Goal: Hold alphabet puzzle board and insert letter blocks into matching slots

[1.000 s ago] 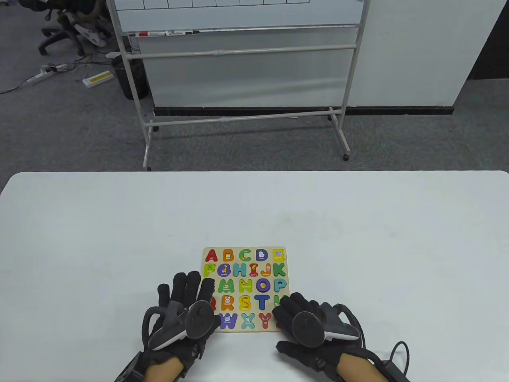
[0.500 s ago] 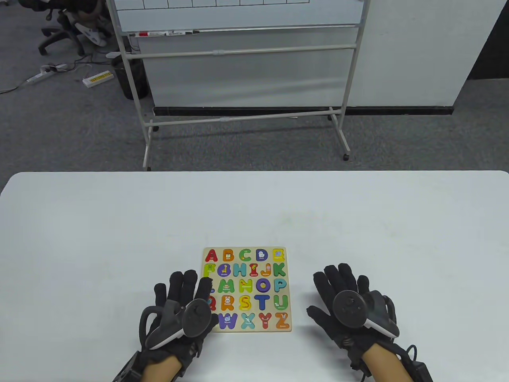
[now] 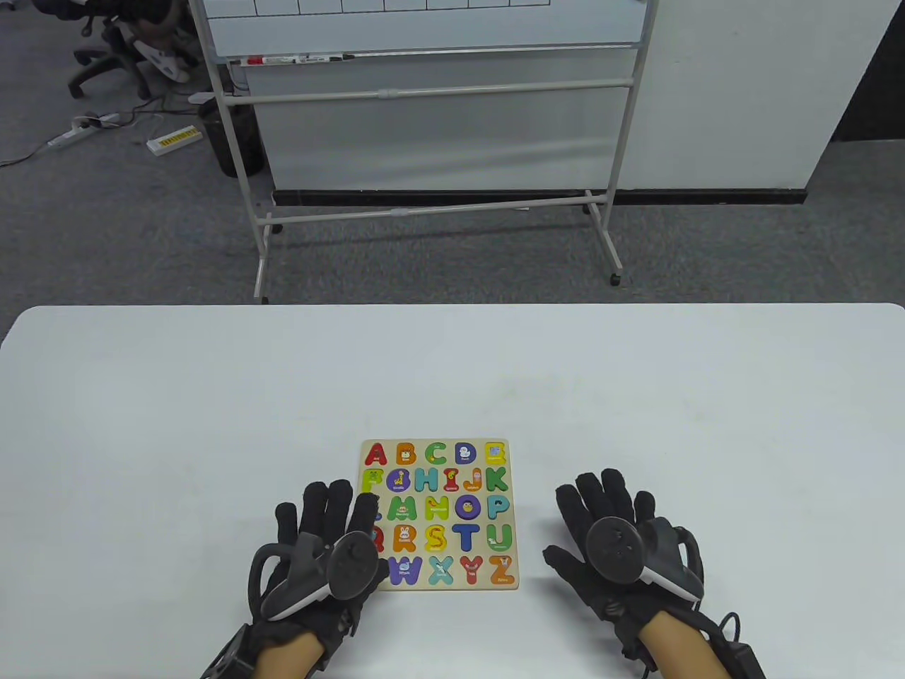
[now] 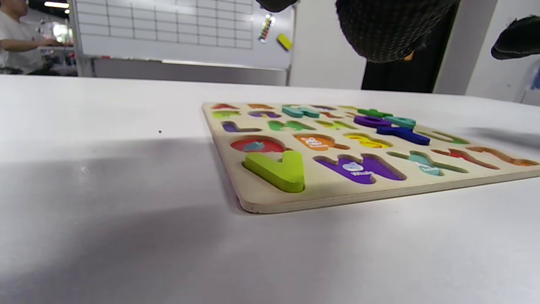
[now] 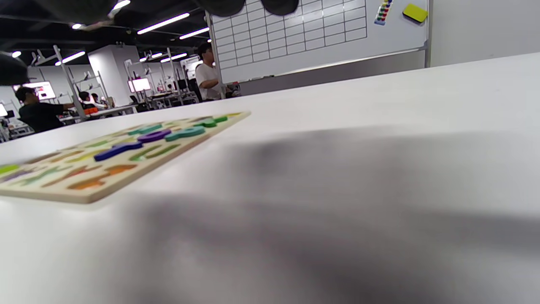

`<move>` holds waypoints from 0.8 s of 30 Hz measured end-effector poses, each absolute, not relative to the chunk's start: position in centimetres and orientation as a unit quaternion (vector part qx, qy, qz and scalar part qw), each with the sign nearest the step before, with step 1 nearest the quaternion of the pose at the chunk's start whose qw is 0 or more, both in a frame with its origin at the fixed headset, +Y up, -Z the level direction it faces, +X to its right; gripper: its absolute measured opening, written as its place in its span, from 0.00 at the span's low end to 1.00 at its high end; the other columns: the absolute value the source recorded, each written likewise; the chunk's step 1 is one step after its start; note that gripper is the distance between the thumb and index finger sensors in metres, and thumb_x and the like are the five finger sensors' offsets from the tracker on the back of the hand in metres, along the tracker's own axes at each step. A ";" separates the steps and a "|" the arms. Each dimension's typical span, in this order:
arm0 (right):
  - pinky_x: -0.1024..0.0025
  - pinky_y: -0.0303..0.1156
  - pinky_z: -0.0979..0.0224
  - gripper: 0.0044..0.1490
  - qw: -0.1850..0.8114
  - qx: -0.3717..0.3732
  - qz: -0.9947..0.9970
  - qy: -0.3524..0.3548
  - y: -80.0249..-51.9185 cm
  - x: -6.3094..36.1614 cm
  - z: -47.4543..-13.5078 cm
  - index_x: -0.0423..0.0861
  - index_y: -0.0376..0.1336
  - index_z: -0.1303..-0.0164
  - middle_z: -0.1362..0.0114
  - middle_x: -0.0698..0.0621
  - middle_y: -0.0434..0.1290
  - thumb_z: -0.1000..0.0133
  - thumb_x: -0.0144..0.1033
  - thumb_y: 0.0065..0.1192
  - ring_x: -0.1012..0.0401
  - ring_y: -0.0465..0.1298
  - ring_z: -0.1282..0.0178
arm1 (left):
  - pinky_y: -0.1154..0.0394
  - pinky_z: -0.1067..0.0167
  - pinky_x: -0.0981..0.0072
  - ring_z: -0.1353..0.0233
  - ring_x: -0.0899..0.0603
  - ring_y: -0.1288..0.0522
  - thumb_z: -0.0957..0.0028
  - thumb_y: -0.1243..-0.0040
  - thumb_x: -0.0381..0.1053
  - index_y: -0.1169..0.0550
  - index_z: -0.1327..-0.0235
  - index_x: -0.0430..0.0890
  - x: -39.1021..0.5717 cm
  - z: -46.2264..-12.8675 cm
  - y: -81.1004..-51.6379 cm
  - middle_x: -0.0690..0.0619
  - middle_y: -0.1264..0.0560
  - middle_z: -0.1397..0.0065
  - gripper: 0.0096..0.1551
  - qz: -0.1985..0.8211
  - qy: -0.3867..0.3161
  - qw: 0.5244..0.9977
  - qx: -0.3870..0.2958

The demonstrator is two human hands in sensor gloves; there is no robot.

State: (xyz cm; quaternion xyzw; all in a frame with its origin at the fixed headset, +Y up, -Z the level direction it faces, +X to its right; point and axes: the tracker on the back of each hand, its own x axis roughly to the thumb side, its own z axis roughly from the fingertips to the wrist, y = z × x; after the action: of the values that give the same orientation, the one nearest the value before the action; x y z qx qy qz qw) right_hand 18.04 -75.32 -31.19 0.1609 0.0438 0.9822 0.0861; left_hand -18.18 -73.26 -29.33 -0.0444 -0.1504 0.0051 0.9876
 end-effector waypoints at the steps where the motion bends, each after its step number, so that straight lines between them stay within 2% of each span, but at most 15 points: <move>1: 0.31 0.31 0.24 0.57 0.080 0.163 0.982 0.048 -75.5 17.9 -31.1 0.53 0.34 0.14 0.10 0.43 0.36 0.47 0.73 0.40 0.43 0.29 0.12 | 0.63 0.34 0.18 0.19 0.19 0.62 0.46 0.46 0.65 0.52 0.17 0.42 -18.2 -29.3 -73.2 0.32 0.61 0.16 0.53 0.003 -0.151 0.988 -0.040; 9: 0.31 0.31 0.24 0.57 0.080 0.165 0.981 0.070 -75.4 17.8 -31.3 0.53 0.33 0.14 0.10 0.44 0.34 0.46 0.72 0.40 0.43 0.28 0.12 | 0.63 0.34 0.18 0.19 0.20 0.61 0.46 0.46 0.65 0.51 0.17 0.43 -18.5 -29.3 -73.1 0.32 0.60 0.16 0.53 0.007 -0.149 0.988 -0.038; 12: 0.31 0.31 0.24 0.57 0.088 0.166 0.981 0.058 -75.2 17.7 -31.4 0.53 0.34 0.14 0.10 0.43 0.34 0.46 0.72 0.39 0.43 0.29 0.12 | 0.63 0.34 0.18 0.19 0.19 0.62 0.46 0.46 0.65 0.52 0.17 0.42 -18.8 -29.5 -73.2 0.32 0.61 0.16 0.53 0.016 -0.145 0.988 -0.048; 18: 0.31 0.32 0.23 0.57 0.081 0.163 0.981 0.068 -75.7 17.4 -31.6 0.53 0.34 0.14 0.10 0.44 0.35 0.46 0.72 0.39 0.43 0.29 0.12 | 0.63 0.34 0.18 0.18 0.20 0.62 0.46 0.47 0.65 0.55 0.17 0.44 -18.2 -29.1 -72.2 0.32 0.63 0.16 0.54 0.009 -0.162 0.987 0.006; 24: 0.33 0.35 0.21 0.57 0.044 0.151 0.984 0.079 -76.3 17.3 -31.5 0.53 0.34 0.14 0.10 0.44 0.35 0.46 0.72 0.39 0.43 0.29 0.12 | 0.63 0.34 0.18 0.19 0.20 0.62 0.46 0.46 0.65 0.53 0.17 0.43 -18.7 -29.6 -72.7 0.32 0.62 0.16 0.53 0.018 -0.152 0.988 -0.013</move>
State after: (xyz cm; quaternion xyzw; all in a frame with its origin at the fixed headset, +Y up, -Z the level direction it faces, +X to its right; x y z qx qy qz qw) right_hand 17.32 -76.27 -31.50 0.1509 0.0789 0.9844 0.0440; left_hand -18.70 -72.69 -29.60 -0.0127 -0.1522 0.0181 0.9881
